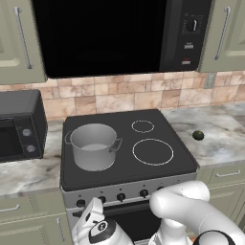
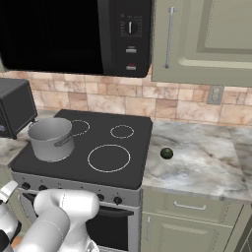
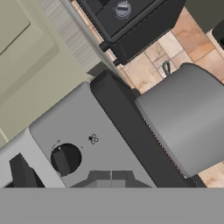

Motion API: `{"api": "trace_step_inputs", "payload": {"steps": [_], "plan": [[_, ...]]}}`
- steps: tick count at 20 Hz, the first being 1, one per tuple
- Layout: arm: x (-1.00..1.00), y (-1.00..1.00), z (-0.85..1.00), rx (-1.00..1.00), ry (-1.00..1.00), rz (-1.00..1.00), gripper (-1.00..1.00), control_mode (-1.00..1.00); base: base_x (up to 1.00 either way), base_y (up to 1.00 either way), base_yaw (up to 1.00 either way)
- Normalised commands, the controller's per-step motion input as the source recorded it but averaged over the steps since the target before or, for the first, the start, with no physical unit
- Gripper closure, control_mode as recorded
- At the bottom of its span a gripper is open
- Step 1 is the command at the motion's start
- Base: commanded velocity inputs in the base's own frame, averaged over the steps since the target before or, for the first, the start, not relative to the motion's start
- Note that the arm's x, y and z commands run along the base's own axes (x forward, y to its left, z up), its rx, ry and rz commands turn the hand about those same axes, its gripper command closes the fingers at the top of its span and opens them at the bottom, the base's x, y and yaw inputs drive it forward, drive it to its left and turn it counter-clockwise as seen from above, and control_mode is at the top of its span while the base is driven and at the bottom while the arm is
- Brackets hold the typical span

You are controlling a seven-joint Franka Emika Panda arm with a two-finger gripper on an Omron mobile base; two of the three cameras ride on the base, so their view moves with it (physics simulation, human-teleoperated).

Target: Turn on the burner for the pot on the stove. Wait thirty seconds for the pot to heat up. Then add the squash to the pot.

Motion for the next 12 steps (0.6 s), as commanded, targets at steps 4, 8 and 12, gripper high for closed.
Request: {"api": "trace_step_inputs", "payload": {"steps": [4, 8, 12], "plan": [[0.0, 0.0, 0.0, 0.0, 0.0, 0.0, 1.0, -1.0, 0.0, 0.0, 0.0], [0.0, 0.0, 0.0, 0.0, 0.0, 0.0, 1.0, -1.0, 0.0, 0.0, 0.0], [0.0, 0.0, 0.0, 0.0, 0.0, 0.0, 1.0, -1.0, 0.0, 0.0, 0.0]]}}
